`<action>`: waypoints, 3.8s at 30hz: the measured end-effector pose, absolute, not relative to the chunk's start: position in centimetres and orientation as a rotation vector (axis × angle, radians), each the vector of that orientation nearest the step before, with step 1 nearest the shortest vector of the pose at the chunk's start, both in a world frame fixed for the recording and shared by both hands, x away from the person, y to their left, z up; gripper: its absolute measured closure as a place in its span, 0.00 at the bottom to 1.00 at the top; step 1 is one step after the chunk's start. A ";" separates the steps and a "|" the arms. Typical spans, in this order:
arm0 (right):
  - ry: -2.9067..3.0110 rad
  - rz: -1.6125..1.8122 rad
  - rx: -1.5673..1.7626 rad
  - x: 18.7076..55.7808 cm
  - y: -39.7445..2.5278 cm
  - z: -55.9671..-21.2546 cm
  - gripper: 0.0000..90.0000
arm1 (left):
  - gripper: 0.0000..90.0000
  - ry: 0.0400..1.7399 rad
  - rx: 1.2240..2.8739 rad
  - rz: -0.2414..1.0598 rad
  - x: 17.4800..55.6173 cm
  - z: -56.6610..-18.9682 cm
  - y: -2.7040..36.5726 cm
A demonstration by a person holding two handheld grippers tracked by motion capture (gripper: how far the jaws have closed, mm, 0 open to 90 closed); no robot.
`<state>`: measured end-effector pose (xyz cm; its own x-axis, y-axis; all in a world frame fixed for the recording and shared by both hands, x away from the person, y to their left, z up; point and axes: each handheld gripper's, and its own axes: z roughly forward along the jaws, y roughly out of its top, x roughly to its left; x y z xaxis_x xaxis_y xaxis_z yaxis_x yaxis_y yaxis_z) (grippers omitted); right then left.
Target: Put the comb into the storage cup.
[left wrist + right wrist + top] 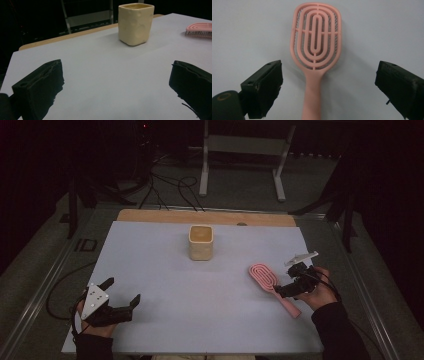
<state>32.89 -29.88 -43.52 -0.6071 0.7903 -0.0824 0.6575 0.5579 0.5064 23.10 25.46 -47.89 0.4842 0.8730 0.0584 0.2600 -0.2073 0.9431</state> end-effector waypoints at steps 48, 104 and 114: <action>2.651 0.419 1.376 34.5 -28.0 -46.7 0.19 | 0.00 0.966 1.741 0.752 23.2 -48.2 25.0; 2.644 0.315 1.399 34.8 -27.4 -47.8 0.77 | 0.00 0.980 1.743 0.752 23.3 -48.3 25.1; 2.648 0.341 1.382 34.5 -27.0 -47.8 0.78 | 0.00 0.983 1.744 0.754 23.2 -48.3 25.1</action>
<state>34.47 -27.04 -47.76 -0.5702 0.8213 -0.0147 0.7908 0.5537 0.2608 23.25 25.06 -48.28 0.4842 0.8732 0.0551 0.2790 -0.2138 0.9362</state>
